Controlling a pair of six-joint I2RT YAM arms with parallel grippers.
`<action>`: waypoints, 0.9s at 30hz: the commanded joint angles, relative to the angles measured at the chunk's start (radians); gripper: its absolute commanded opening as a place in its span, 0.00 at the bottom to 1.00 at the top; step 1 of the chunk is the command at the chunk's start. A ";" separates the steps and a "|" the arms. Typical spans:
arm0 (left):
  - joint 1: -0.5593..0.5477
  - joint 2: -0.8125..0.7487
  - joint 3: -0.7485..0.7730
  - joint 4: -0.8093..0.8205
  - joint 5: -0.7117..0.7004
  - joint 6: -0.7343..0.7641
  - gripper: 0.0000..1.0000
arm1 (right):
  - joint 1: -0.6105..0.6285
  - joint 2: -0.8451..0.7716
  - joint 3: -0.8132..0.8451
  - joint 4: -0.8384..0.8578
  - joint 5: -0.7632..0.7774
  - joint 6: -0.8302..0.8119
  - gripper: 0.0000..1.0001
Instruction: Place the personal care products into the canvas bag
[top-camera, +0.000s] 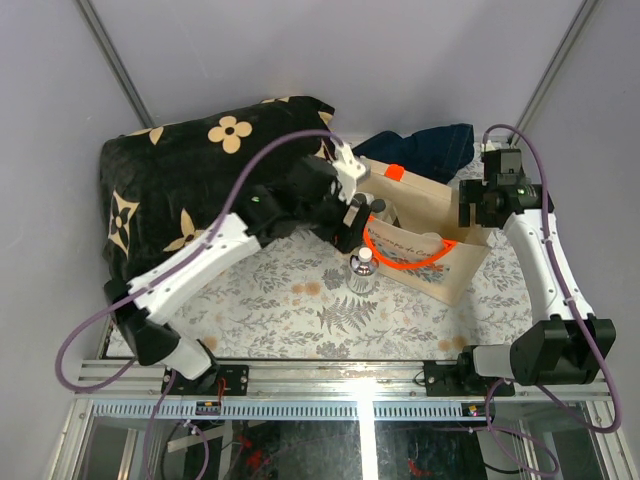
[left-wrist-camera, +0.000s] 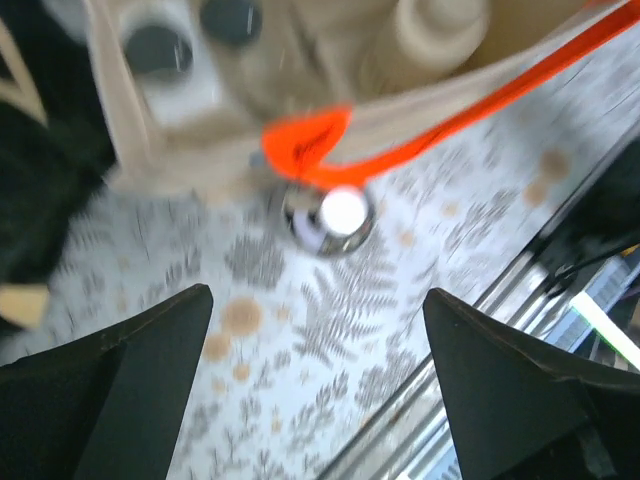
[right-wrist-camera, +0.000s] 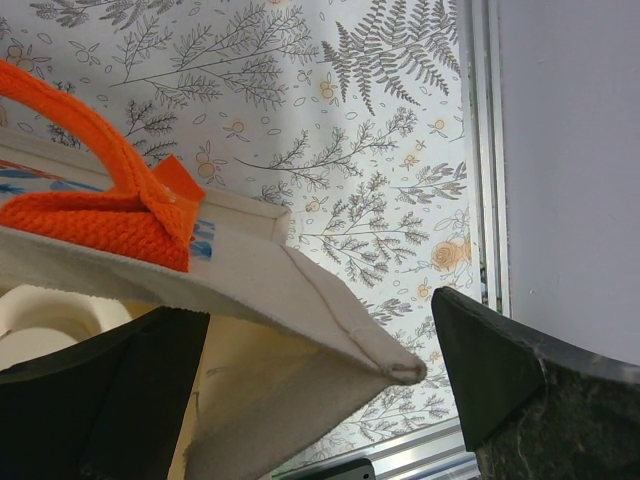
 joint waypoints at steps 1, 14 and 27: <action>-0.008 0.003 -0.121 -0.014 -0.064 -0.046 0.86 | 0.011 -0.044 0.072 0.011 0.045 -0.001 1.00; 0.031 0.125 0.272 -0.052 -0.377 -0.012 0.89 | 0.010 -0.252 0.159 -0.054 -0.020 -0.053 1.00; 0.060 0.294 0.221 0.096 -0.422 0.004 0.89 | 0.016 -0.480 0.098 -0.035 -0.532 -0.088 0.99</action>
